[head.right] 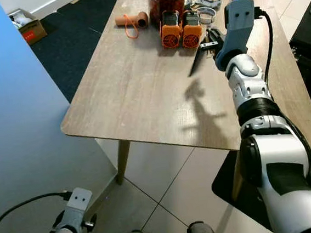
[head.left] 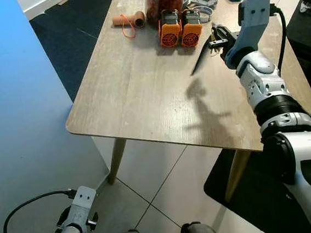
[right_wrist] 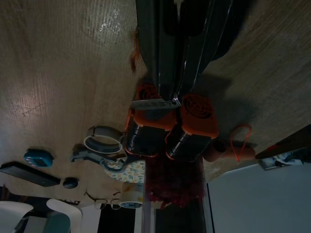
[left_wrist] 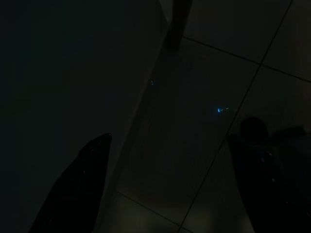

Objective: Hang keys on a hook

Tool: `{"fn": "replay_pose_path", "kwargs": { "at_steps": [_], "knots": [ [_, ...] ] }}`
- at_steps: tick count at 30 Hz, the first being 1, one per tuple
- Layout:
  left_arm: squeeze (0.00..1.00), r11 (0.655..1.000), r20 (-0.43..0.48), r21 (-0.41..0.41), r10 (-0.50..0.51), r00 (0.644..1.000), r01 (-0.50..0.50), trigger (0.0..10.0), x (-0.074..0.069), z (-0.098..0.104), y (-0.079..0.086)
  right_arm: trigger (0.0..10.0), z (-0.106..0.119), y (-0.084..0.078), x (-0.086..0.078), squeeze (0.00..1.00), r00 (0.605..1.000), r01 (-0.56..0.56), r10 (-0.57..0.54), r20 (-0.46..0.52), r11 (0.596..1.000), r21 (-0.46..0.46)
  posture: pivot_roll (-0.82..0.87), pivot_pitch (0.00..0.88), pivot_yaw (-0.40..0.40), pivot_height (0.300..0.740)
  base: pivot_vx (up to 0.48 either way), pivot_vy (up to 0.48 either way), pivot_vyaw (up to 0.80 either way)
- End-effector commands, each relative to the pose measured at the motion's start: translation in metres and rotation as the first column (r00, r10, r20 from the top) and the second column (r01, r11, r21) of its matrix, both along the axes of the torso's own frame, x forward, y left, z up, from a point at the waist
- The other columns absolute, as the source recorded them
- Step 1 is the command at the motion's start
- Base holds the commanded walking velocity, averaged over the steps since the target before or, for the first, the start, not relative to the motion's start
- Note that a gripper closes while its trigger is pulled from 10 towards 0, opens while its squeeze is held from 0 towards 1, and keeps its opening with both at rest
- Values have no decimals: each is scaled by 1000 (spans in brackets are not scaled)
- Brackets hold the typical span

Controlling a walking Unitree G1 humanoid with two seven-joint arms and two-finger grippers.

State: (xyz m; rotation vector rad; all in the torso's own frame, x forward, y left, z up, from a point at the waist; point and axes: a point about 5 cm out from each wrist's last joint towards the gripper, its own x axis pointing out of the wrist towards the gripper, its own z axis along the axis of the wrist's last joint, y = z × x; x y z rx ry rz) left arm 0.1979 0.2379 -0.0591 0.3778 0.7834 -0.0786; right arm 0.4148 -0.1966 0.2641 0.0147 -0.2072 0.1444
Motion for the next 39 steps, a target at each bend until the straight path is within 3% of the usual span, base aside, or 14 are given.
{"fn": "replay_pose_path", "kwargs": {
  "at_steps": [1, 5, 10, 13, 14, 19, 23, 25, 28, 29, 31, 34, 37, 39],
  "knots": [
    [243, 1000, -19, -10, 12, 1000, -13, 10000, -7, -4, 1, 10000, -9, 1, -1, 0, 999, -5, 6, -33, 1000, 15, 58, 186, -36, 740, 0, 0, 0],
    [243, 1000, -24, -10, 11, 1000, -11, 10000, -8, -4, 2, 10000, -32, 24, -2, 0, 986, -117, 116, -116, 993, 0, 58, 186, -35, 740, 0, 0, 0],
    [243, 1000, -26, -9, 10, 1000, -11, 10000, -9, -4, 3, 10000, -51, 71, -10, 0, 903, -396, 391, -177, 918, 10, 62, 183, -36, 740, 0, 0, 0],
    [239, 1000, -26, -9, 11, 1000, -11, 10000, -9, -4, 3, 10000, -53, 77, -12, 0, 887, -431, 425, -182, 902, 11, 64, 182, -38, 740, 0, 0, 0],
    [247, 1000, -24, -12, 14, 1000, -14, 10000, -9, -3, 4, 10000, -59, 93, -22, 0, 817, -552, 539, -203, 834, -9, 67, 178, -41, 740, 0, 0, 0],
    [239, 1000, -24, -24, 14, 1000, -14, 10000, -9, -4, 4, 10000, -70, 102, -38, 0, 731, -661, 639, -240, 750, -17, 65, 173, -40, 740, 0, 0, 0],
    [239, 1000, -26, -29, 11, 1000, -11, 10000, -10, -4, 3, 10000, -73, 100, -44, 0, 715, -677, 653, -251, 736, -18, 63, 170, -39, 740, 0, 0, 0],
    [235, 1000, -26, -30, 9, 1000, -10, 10000, -10, -4, 3, 10000, -72, 95, -44, 0, 734, -657, 634, -243, 753, -24, 61, 169, -36, 740, 0, 0, 0],
    [235, 999, -26, -31, 5, 1000, -6, 10000, -8, -4, 1, 10000, -54, 67, -30, 0, 877, -465, 461, -132, 885, 6, 61, 169, -35, 740, 0, 0, 0],
    [235, 999, -26, -31, 5, 1000, -6, 10000, -8, -4, 1, 10000, -54, 67, -30, 0, 877, -465, 461, -132, 885, 6, 61, 169, -35, 740, 0, 0, 0],
    [235, 1000, -22, -31, 4, 1000, -5, 10000, -6, -3, 1, 10000, -26, 36, -21, 0, 963, -268, 268, 7, 957, 108, 60, 169, -35, 740, 0, 0, 0],
    [235, 1000, -21, -30, 3, 1000, -4, 10000, -6, -3, 1, 10000, -15, 28, -21, 0, 967, -255, 254, 29, 961, 103, 63, 172, -33, 740, 0, 0, 0],
    [235, 1000, -19, -30, 5, 1000, -5, 10000, -5, -2, 1, 10000, 7, 19, -28, 0, 959, -278, 281, 50, 959, -55, 66, 174, -38, 740, 0, 0, 0],
    [235, 999, -17, -31, 12, 1000, -12, 10000, -6, -2, 2, 10000, 18, -13, -23, 0, 994, -85, 79, 71, 994, 76, 67, 174, -39, 740, 0, 0, 0]
  ]
}}
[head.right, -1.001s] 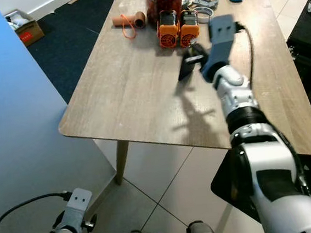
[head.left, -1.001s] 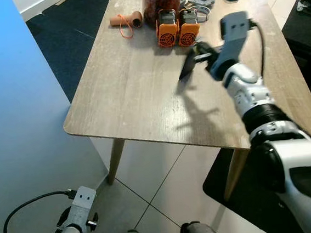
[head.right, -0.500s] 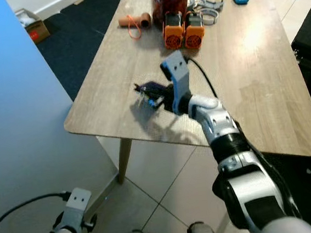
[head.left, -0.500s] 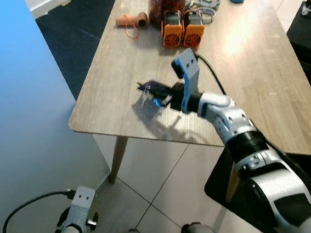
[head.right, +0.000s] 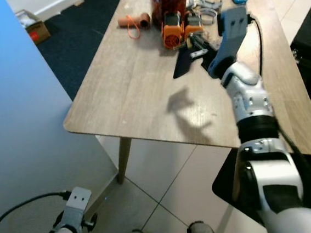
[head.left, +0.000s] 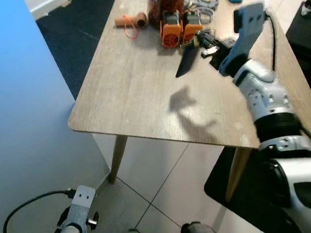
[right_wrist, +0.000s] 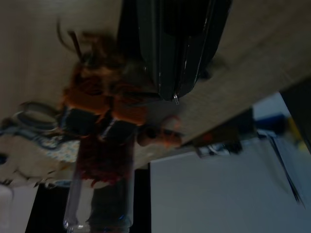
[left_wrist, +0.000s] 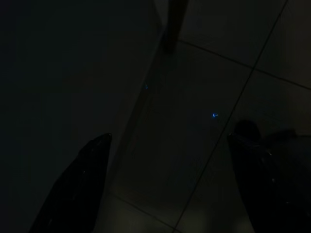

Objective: Hang keys on a hook

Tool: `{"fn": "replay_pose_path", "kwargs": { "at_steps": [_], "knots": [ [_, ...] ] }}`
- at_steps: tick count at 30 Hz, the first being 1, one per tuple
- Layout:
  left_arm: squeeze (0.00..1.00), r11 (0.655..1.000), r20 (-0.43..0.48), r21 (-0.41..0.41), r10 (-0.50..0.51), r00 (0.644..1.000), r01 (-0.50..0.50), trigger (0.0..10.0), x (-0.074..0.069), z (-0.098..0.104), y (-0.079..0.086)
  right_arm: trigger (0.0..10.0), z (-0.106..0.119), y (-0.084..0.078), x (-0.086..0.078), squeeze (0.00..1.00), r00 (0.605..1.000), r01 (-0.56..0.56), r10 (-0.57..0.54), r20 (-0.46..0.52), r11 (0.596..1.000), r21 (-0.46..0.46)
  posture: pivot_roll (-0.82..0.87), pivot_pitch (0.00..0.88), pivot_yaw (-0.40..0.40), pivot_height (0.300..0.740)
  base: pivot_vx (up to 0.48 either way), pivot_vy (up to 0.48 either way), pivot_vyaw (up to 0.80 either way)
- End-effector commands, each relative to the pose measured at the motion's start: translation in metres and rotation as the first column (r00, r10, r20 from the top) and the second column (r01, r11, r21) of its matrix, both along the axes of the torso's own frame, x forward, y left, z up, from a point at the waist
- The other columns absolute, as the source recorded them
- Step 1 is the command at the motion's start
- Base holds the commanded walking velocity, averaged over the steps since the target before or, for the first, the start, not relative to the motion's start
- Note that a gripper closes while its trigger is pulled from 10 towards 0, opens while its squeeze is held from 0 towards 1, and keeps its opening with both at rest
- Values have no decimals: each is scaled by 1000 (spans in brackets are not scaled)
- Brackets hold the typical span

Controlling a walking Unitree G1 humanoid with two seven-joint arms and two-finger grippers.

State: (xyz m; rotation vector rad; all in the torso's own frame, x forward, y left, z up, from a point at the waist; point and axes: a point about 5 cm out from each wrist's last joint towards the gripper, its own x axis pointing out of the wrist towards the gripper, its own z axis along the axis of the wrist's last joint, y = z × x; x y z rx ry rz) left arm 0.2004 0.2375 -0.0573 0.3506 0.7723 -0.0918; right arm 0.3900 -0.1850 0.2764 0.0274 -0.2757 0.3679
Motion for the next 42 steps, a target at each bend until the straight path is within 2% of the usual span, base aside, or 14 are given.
{"fn": "replay_pose_path", "kwargs": {
  "at_steps": [1, 4, 6, 7, 9, 10, 11, 12, 13, 15, 19, 26, 32, 42],
  "knots": [
    [235, 1000, -26, -1, 15, 1000, -15, 10000, -8, -4, 2, 10000, 6, -24, 2, 0, 991, 137, -136, -19, 987, 87, 67, 174, -39, 740, 0, 0, 0],
    [235, 1000, -26, -1, 17, 1000, -17, 10000, -9, -4, 2, 10000, 9, -37, 2, 0, 985, 170, -168, -27, 976, 136, 67, 174, -39, 740, 0, 0, 0],
    [235, 1000, -28, -2, 17, 999, -17, 10000, -10, -5, 2, 10000, 9, -35, -1, 0, 996, 84, -81, -28, 989, 121, 65, 174, -38, 740, 0, 0, 0],
    [235, 1000, -30, -2, 18, 999, -18, 10000, -11, -6, 2, 10000, 7, -50, 0, 0, 978, 207, -200, -59, 966, 156, 65, 175, -39, 740, 0, 0, 0],
    [235, 1000, -33, -3, 14, 999, -14, 10000, -12, -6, 2, 10000, 3, -43, -1, 0, 990, 130, -121, -68, 979, 159, 61, 175, -33, 740, 0, 0, 0],
    [235, 1000, -36, -3, 11, 999, -11, 10000, -12, -6, 2, 10000, -3, -24, -7, 0, 995, -36, 47, -82, 991, 131, 60, 175, -30, 740, 0, 0, 0],
    [235, 1000, -36, -3, 11, 999, -11, 10000, -12, -6, 2, 10000, -3, -24, -7, 0, 995, -36, 47, -82, 991, 131, 60, 175, -30, 740, 0, 0, 0],
    [235, 1000, -38, -3, 9, 999, -9, 10000, -12, -6, 2, 10000, -7, -9, -13, 0, 981, -161, 172, -93, 980, 115, 60, 174, -31, 740, 0, 0, 0],
    [235, 1000, -38, -3, 9, 999, -9, 10000, -12, -6, 2, 10000, -7, -9, -13, 0, 981, -161, 172, -93, 980, 115, 60, 174, -31, 740, 0, 0, 0],
    [235, 1000, -36, -3, 11, 999, -11, 10000, -11, -6, 2, 10000, -10, -17, -6, 0, 994, 6, 10, -106, 989, 149, 61, 176, -31, 740, 0, 0, 0],
    [235, 1000, -32, -3, 11, 999, -11, 10000, -10, -5, 2, 10000, -6, 0, -12, 0, 990, -104, 119, -74, 978, 180, 66, 178, -33, 740, 0, 0, 0],
    [235, 1000, -35, -2, 14, 999, -14, 10000, -9, -5, 3, 10000, 10, -11, -7, 0, 998, -22, 38, -48, 954, 300, 66, 178, -30, 740, 0, 0, 0],
    [235, 1000, -35, -5, 14, 999, -15, 10000, -9, -5, 3, 10000, 31, -21, -11, 0, 988, 116, -137, 73, 964, 241, 65, 179, -29, 740, 0, 0, 0],
    [235, 1000, -34, -7, 14, 999, -14, 10000, -9, -5, 3, 10000, 43, -20, -14, 0, 976, 137, -176, 125, 953, 272, 63, 180, -31, 740, 0, 0, 0]
  ]
}}
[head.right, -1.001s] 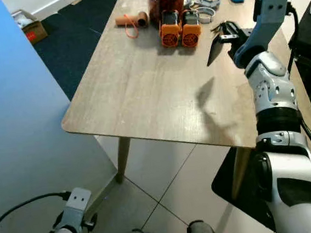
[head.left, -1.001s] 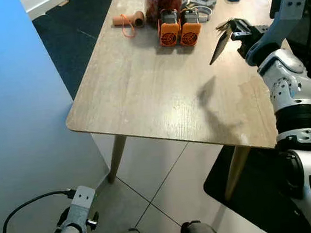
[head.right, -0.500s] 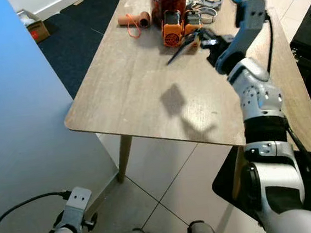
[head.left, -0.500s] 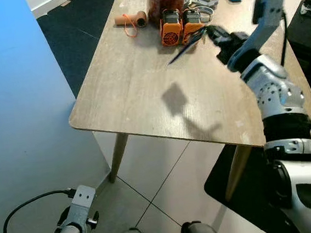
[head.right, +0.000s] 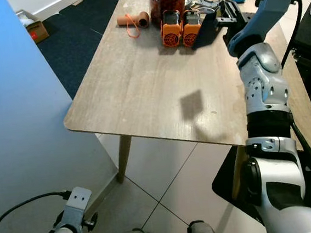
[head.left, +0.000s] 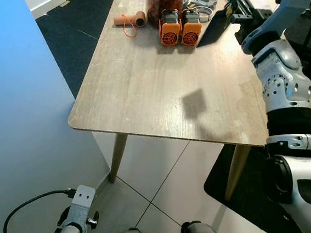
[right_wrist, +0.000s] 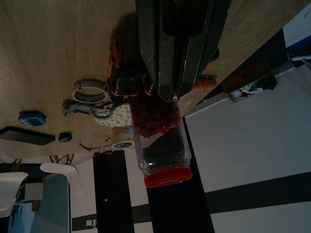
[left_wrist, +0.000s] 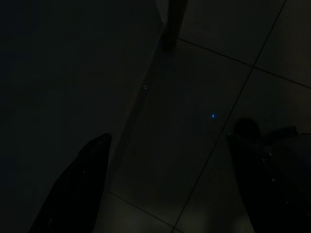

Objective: Hang keys on a hook

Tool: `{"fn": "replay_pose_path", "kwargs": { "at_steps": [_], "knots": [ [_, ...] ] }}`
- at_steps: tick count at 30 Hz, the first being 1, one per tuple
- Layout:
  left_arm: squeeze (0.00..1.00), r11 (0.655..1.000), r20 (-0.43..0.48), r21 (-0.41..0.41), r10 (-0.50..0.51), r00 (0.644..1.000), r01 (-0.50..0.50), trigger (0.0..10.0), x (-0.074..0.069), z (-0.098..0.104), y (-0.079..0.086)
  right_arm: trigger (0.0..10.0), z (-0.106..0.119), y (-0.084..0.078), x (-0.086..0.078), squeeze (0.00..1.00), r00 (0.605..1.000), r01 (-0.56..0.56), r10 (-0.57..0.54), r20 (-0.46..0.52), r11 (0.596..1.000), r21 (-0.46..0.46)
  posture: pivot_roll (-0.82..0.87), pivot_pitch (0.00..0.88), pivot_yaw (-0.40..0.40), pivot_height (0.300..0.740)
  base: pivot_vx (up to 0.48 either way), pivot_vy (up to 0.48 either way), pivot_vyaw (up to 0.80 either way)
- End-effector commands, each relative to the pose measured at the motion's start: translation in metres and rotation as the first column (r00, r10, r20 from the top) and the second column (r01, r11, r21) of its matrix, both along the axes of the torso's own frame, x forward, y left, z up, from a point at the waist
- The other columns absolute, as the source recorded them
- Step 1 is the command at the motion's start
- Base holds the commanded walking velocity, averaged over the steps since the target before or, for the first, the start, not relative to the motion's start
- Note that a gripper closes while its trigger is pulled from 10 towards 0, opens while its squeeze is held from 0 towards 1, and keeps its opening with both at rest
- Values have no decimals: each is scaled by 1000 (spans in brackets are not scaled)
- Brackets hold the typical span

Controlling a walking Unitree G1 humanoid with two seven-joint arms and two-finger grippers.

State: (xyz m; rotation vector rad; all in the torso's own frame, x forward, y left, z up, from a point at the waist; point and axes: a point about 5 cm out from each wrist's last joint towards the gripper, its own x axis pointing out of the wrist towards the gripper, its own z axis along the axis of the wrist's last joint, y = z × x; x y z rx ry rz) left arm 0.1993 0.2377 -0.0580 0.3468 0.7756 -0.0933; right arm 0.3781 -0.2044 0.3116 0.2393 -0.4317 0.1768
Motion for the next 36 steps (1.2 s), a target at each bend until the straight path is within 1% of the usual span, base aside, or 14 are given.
{"fn": "replay_pose_path", "kwargs": {
  "at_steps": [1, 14, 16, 18, 20, 21, 24, 25, 26, 30, 32, 33, 34, 36],
  "knots": [
    [235, 1000, -32, -4, 14, 999, -14, 10000, -9, -5, 3, 10000, 9, 0, -3, 0, 999, 12, -12, 40, 1000, 4, 64, 179, -30, 740, 0, 0, 0],
    [235, 1000, -39, -3, 14, 999, -14, 10000, -11, -6, 3, 10000, 15, -4, -5, 0, 995, 56, -58, 80, 998, 24, 63, 178, -28, 740, 0, 0, 0],
    [235, 1000, -39, -4, 14, 999, -14, 10000, -11, -6, 3, 10000, 13, -2, -4, 0, 997, 38, -38, 60, 999, 7, 63, 177, -27, 740, 0, 0, 0],
    [235, 1000, -40, -5, 12, 999, -13, 10000, -10, -6, 3, 10000, 1, 8, -1, 0, 999, -44, 42, -34, 996, -71, 63, 176, -27, 740, 0, 0, 0],
    [235, 1000, -41, -8, 11, 999, -11, 10000, -9, -5, 3, 10000, -23, 26, -2, 0, 964, -223, 188, -186, 957, -185, 61, 174, -26, 740, 0, 0, 0],
    [235, 1000, -41, -8, 11, 999, -11, 10000, -9, -5, 3, 10000, -23, 26, -2, 0, 964, -223, 188, -186, 957, -185, 61, 174, -26, 740, 0, 0, 0],
    [235, 1000, -44, -16, 9, 999, -9, 10000, -9, -5, 3, 10000, -49, 45, -16, 0, 874, -449, 354, -333, 849, -278, 62, 170, -28, 740, 0, 0, 0],
    [235, 1000, -44, -16, 9, 999, -9, 10000, -9, -5, 3, 10000, -49, 45, -16, 0, 874, -449, 354, -333, 849, -278, 62, 170, -28, 740, 0, 0, 0],
    [235, 1000, -44, -23, 8, 999, -9, 10000, -9, -5, 3, 10000, -58, 48, -27, 0, 825, -533, 409, -389, 792, -297, 62, 165, -29, 740, 0, 0, 0],
    [235, 1000, -46, -28, 7, 999, -9, 10000, -9, -5, 3, 10000, -67, 45, -37, 0, 780, -594, 433, -452, 740, -316, 59, 159, -28, 740, 0, 0, 0],
    [235, 1000, -47, -29, 7, 999, -8, 10000, -9, -5, 3, 10000, -68, 45, -38, 0, 775, -600, 433, -460, 733, -320, 59, 159, -28, 740, 0, 0, 0],
    [235, 999, -50, -32, 4, 999, -6, 10000, -9, -5, 3, 10000, -73, 42, -44, 0, 746, -634, 441, -499, 699, -330, 57, 157, -28, 740, 0, 0, 0],
    [235, 999, -50, -32, 4, 999, -6, 10000, -9, -5, 3, 10000, -73, 42, -44, 0, 746, -634, 441, -499, 699, -330, 57, 157, -28, 740, 0, 0, 0],
    [235, 999, -52, -37, 0, 999, -2, 10000, -9, -6, 2, 10000, -77, 39, -51, 0, 711, -671, 444, -546, 661, -336, 58, 154, -28, 740, 0, 0, 0]
  ]
}}
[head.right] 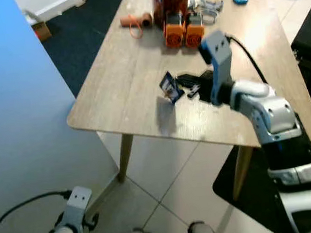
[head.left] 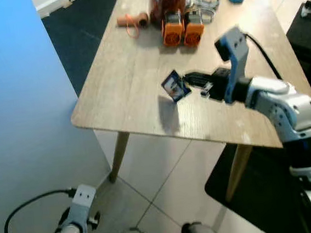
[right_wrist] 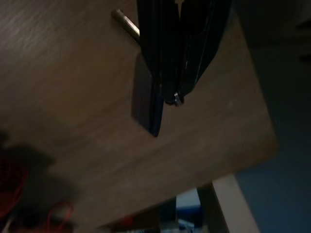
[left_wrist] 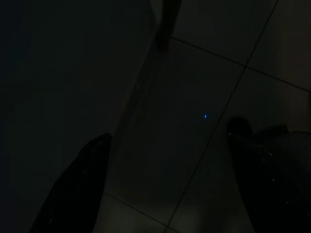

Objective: Hang keys on a hook

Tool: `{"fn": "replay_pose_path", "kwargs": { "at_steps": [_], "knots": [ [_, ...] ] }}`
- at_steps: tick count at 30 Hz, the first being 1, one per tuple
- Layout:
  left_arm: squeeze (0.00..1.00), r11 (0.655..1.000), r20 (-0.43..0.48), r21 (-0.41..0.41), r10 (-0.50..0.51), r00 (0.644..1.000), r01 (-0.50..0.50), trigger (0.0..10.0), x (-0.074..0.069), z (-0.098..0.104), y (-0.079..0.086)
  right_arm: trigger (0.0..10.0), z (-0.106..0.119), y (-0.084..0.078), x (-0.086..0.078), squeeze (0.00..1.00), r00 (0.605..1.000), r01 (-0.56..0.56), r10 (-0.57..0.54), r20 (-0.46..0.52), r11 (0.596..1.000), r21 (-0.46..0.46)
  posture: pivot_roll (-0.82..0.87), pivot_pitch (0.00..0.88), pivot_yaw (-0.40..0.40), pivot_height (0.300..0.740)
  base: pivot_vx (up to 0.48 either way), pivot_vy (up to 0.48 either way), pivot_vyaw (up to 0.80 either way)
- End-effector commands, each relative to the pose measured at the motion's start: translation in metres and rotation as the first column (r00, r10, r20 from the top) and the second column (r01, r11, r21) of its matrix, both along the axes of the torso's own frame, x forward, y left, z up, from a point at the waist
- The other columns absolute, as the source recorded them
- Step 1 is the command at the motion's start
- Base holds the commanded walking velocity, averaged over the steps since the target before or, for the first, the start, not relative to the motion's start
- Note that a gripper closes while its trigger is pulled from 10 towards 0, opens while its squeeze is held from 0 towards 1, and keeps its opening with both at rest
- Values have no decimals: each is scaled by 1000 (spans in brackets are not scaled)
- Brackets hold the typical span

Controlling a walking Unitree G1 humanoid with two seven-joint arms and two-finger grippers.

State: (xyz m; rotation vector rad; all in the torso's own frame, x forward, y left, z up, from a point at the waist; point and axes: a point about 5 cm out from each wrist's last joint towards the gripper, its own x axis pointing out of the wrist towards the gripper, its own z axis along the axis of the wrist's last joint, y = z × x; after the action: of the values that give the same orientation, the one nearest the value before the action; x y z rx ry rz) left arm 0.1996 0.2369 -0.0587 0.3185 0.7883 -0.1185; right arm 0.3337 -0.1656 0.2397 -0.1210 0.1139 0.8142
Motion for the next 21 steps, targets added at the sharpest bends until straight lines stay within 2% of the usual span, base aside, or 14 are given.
{"fn": "replay_pose_path", "kwargs": {
  "at_steps": [1, 6, 7, 14, 17, 19, 21],
  "knots": [
    [231, 1000, -35, -5, 8, 999, -8, 10000, -9, -5, 2, 10000, -6, -2, -10, 0, 997, -53, 51, -55, 997, -53, 58, 154, -29, 740, 0, 0, 0],
    [235, 1000, -35, -8, 3, 999, -3, 10000, -10, -5, 1, 10000, -12, -7, -22, 0, 989, -121, 108, -99, 983, -139, 58, 153, -27, 740, 0, 0, 0],
    [231, 1000, -35, -10, 2, 999, -3, 10000, -10, -6, 1, 10000, -16, -11, -29, 0, 982, -157, 135, -129, 972, -177, 59, 154, -27, 740, 0, 0, 0],
    [227, 1000, -33, -12, 0, 999, -1, 10000, -10, -6, 0, 10000, -23, -22, -39, 0, 973, -175, 130, -192, 955, -241, 61, 163, -24, 740, 0, 0, 0],
    [224, 1000, -31, -14, -2, 1000, 1, 10000, -9, -6, -2, 10000, -27, -36, -36, 0, 978, -104, 45, -205, 953, -284, 61, 167, -22, 740, 0, 0, 0],
    [224, 1000, -29, -14, -4, 1000, 3, 10000, -9, -6, -3, 10000, -25, -44, -28, 0, 985, -9, -44, -167, 954, -300, 61, 167, -22, 740, 0, 0, 0],
    [227, 1000, -26, -14, -4, 1000, 4, 10000, -8, -5, -3, 10000, -17, -55, -10, 0, 978, 175, -200, -62, 943, -283, 61, 169, -22, 740, 0, 0, 0]
  ]
}}
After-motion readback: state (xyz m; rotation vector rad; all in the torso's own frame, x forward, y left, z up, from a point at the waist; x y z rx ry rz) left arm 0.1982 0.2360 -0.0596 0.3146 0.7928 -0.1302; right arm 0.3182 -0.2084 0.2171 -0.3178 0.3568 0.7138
